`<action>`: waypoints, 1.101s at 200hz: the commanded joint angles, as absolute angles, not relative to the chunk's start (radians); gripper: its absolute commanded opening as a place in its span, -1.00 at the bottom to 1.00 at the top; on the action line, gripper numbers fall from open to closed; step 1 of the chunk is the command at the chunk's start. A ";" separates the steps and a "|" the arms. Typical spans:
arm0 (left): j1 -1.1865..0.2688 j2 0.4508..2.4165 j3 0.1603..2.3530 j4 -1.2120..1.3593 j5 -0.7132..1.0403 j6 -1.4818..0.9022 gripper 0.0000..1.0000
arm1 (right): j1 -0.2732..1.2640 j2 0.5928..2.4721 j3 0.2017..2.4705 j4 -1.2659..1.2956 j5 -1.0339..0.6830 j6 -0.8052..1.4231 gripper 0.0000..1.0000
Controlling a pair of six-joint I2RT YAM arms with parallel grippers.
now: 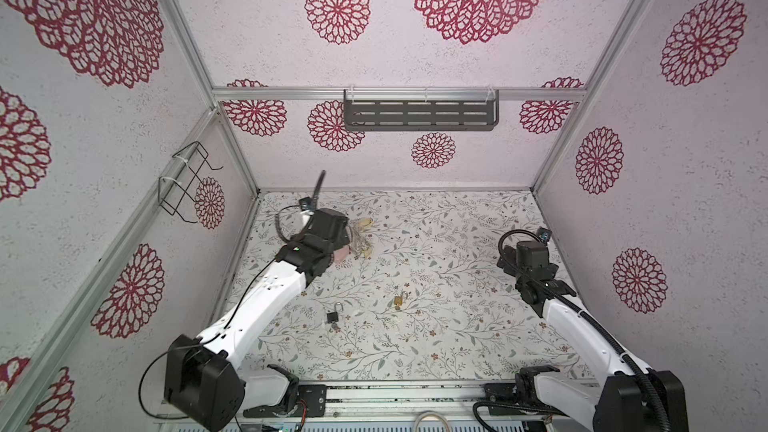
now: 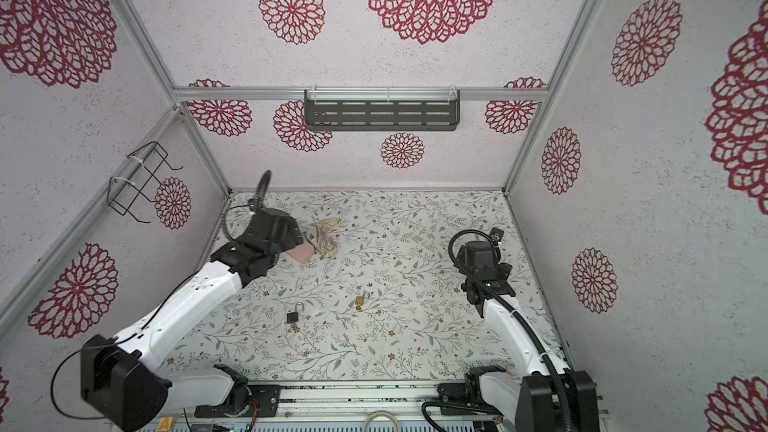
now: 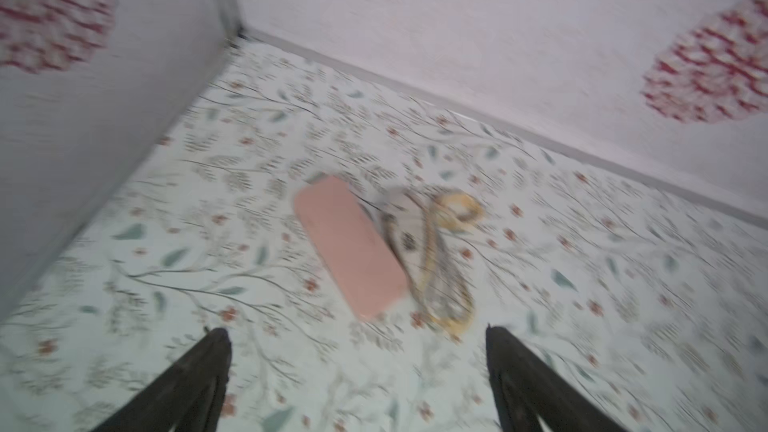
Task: Unlock with the key
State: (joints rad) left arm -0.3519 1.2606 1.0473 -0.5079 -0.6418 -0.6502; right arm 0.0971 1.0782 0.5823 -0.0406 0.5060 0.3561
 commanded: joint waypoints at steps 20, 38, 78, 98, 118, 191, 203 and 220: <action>-0.076 1.139 0.698 -0.122 -0.776 -0.392 0.95 | -0.006 1.101 0.350 0.474 0.521 0.196 0.98; 0.010 1.177 0.561 0.162 -0.671 -0.320 0.95 | -0.049 1.186 0.282 0.663 0.384 0.183 0.98; 0.019 1.331 0.400 0.670 -0.575 -0.167 0.95 | -0.067 1.392 0.339 0.883 0.168 0.129 0.98; 0.034 1.403 0.354 0.898 -0.426 -0.101 0.95 | -0.072 1.474 0.360 0.955 0.068 0.097 0.98; 0.040 1.499 0.346 0.979 -0.309 -0.073 0.95 | -0.026 1.499 0.332 1.026 0.060 0.025 0.98; 0.109 1.557 0.411 0.913 -0.288 -0.148 0.95 | 0.007 1.534 0.261 1.186 0.127 0.010 0.98; 0.108 1.559 0.411 0.916 -0.288 -0.147 0.95 | 0.009 1.534 0.262 1.185 0.127 0.012 0.98; 0.109 1.559 0.411 0.916 -0.288 -0.147 0.95 | 0.009 1.534 0.262 1.184 0.127 0.013 0.98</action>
State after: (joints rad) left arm 0.1127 1.5639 0.4122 0.8864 -0.2890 -0.1543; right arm 0.0067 1.5429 0.2630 1.1122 0.1261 0.0330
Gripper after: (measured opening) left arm 0.976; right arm 0.989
